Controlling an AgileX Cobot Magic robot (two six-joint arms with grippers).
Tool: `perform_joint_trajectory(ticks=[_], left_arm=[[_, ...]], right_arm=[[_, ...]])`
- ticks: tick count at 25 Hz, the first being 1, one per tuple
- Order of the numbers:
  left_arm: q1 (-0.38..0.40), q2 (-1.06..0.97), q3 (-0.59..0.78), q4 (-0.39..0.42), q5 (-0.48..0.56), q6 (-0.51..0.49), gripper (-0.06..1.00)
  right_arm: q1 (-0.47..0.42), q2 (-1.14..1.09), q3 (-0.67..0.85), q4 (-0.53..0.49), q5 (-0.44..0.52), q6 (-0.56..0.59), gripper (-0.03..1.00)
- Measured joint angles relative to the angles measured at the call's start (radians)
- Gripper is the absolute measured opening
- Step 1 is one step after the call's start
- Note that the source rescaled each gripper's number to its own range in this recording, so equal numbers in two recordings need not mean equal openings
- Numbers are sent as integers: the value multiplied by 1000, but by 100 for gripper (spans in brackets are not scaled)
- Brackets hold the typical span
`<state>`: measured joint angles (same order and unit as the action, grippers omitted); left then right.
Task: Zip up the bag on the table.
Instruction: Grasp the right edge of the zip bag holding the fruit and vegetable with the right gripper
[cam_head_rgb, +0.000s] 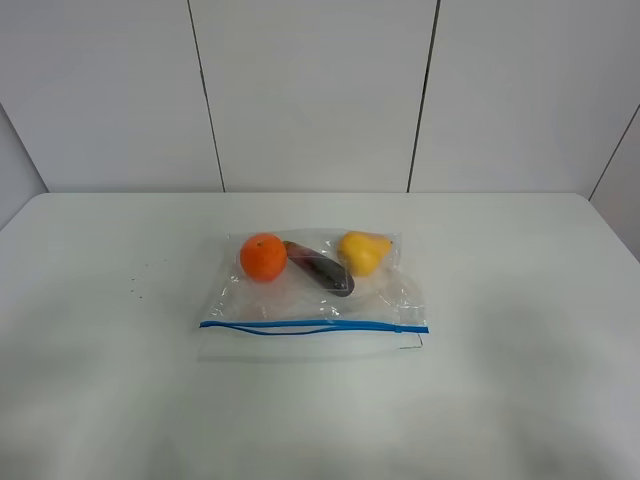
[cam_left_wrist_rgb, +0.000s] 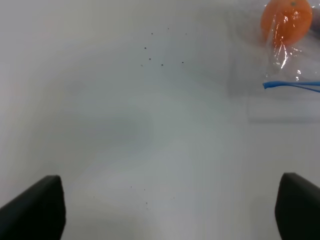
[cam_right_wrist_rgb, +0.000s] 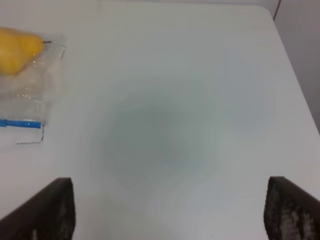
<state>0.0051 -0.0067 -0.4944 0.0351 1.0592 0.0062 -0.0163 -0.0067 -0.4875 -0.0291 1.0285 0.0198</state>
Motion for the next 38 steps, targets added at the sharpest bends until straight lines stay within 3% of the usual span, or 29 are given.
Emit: perform_joint_trajectory(ticks=[6, 16, 21, 27, 31, 38], left_arm=[[0, 0, 0, 0, 0, 0, 100], [0, 0, 0, 0, 0, 0, 100], [0, 0, 0, 0, 0, 0, 100], [0, 0, 0, 0, 0, 0, 100], [0, 0, 0, 0, 0, 0, 100], [0, 0, 0, 0, 0, 0, 100]], right_arm=[[0, 114, -60, 15, 3, 0, 85], [0, 825, -250, 144, -7, -34, 85], [0, 1157, -284, 224, -114, -120, 85], [0, 1448, -292, 414, -289, -326, 85], [0, 1577, -292, 603, -372, -512, 85], [0, 1744, -293, 972, -397, -926, 85]])
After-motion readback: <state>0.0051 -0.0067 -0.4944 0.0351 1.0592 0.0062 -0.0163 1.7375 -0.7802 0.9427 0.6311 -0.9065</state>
